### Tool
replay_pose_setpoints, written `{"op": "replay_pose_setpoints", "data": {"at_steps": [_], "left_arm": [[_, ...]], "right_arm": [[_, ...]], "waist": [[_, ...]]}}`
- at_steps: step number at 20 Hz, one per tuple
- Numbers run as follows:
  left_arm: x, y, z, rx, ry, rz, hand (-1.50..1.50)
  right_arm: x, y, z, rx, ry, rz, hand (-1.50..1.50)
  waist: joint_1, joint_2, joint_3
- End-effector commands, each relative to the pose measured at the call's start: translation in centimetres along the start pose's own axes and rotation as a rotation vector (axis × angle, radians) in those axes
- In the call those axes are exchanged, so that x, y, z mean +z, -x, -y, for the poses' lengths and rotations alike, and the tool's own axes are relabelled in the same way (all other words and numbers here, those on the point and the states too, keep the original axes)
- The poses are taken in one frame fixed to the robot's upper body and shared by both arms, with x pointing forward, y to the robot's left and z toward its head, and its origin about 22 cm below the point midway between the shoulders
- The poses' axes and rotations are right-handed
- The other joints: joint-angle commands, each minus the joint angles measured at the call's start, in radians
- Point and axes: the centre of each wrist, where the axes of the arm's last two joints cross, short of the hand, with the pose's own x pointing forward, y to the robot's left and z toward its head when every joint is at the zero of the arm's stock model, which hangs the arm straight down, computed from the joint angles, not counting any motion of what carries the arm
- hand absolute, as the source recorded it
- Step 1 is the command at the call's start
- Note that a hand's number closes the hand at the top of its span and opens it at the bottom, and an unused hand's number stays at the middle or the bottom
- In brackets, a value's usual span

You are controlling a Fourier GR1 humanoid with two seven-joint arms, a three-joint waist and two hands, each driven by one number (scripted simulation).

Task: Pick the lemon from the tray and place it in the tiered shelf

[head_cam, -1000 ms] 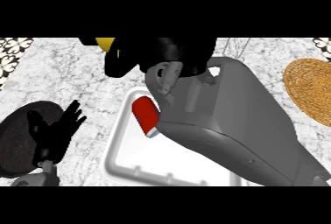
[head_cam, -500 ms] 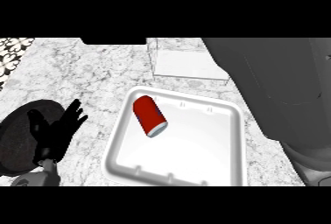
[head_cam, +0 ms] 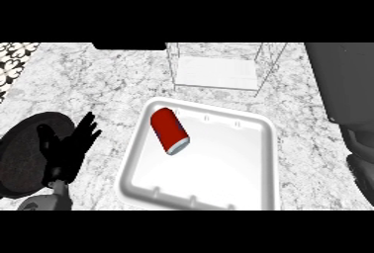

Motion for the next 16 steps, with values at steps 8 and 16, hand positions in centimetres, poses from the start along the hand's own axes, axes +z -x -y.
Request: {"op": "replay_pose_setpoints", "data": {"at_steps": [8, 16], "left_arm": [[-0.3, 0.7, -0.4, -0.006, 0.009, -0.072, 0.00], [-1.2, 1.6, -0.9, -0.001, -0.002, -0.055, 0.00]], "right_arm": [[-3.6, 3.1, -4.2, 0.070, -0.001, -0.001, 1.50], [-5.9, 5.1, -3.4, 0.054, 0.044, 0.009, 1.50]], "waist": [[0.010, 0.008, -0.007], [0.014, 0.013, -0.007]]}}
